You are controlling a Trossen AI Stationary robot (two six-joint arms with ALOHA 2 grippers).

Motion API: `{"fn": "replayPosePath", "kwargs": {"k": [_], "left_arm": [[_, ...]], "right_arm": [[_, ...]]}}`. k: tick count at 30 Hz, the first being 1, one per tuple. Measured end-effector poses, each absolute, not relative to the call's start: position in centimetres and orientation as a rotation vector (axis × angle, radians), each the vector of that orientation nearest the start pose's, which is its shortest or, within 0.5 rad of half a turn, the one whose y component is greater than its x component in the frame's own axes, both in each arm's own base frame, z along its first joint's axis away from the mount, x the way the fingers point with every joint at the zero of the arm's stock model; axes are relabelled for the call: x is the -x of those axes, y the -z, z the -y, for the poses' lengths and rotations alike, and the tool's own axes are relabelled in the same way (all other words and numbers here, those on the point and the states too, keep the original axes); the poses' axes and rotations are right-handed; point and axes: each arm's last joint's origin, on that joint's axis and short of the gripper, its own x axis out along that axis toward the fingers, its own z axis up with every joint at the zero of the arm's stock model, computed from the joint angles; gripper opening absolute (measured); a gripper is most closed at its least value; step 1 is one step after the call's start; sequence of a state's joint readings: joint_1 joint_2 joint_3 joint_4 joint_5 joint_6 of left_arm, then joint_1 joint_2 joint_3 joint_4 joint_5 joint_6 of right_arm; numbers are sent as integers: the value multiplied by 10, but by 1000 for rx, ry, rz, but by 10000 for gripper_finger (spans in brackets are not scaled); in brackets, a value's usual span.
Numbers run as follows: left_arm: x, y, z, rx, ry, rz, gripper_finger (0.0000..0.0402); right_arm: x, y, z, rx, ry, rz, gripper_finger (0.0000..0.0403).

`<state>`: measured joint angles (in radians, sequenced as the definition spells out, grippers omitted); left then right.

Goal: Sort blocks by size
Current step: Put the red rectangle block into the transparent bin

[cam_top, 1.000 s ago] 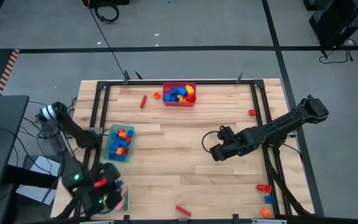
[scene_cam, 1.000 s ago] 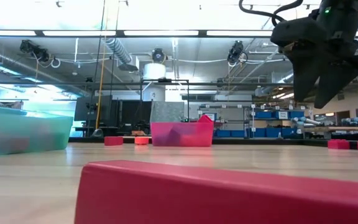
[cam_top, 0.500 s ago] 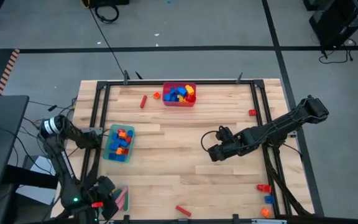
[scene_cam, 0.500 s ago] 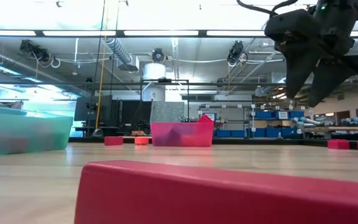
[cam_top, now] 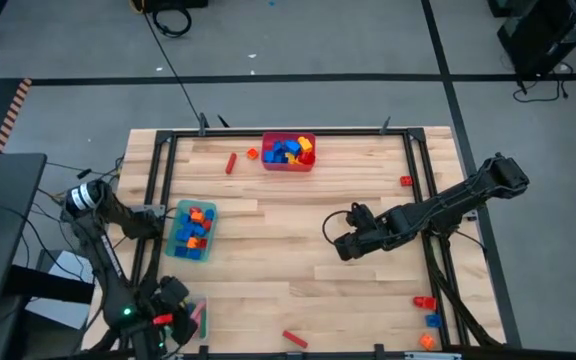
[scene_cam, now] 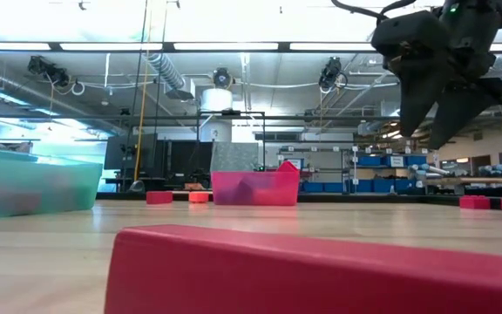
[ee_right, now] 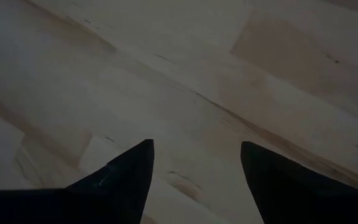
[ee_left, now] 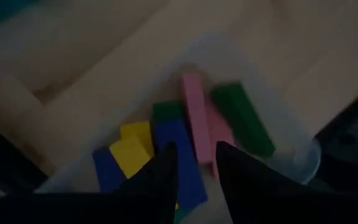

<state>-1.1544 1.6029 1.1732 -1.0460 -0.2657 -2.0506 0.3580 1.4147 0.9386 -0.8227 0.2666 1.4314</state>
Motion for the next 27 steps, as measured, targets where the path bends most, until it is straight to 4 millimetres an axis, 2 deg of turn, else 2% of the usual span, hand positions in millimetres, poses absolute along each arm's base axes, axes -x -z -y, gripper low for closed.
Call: {"fn": "replayPosePath", "kwargs": {"k": [5, 11, 16, 19, 23, 27], "left_arm": [[-140, -240, 230, 800, -692, -1139, 144], [-168, -258, 180, 798, -838, -1072, 195], [-188, -268, 126, 874, -1082, -1100, 231], [-200, -270, 92, 878, -1157, -1135, 238], [-217, -270, 46, 848, -1165, -1173, 238], [-234, -270, -4, 842, -1082, -1151, 238]], "right_arm": [[-239, -214, -81, -807, 728, -1014, 255], [-240, -214, -82, -721, 655, -1031, 253], [-241, -214, -81, -668, 618, -1044, 254], [-241, -214, -80, -610, 584, -1059, 252], [-243, -215, -76, -558, 557, -1070, 253], [-244, -215, -73, -536, 550, -1074, 253]]}}
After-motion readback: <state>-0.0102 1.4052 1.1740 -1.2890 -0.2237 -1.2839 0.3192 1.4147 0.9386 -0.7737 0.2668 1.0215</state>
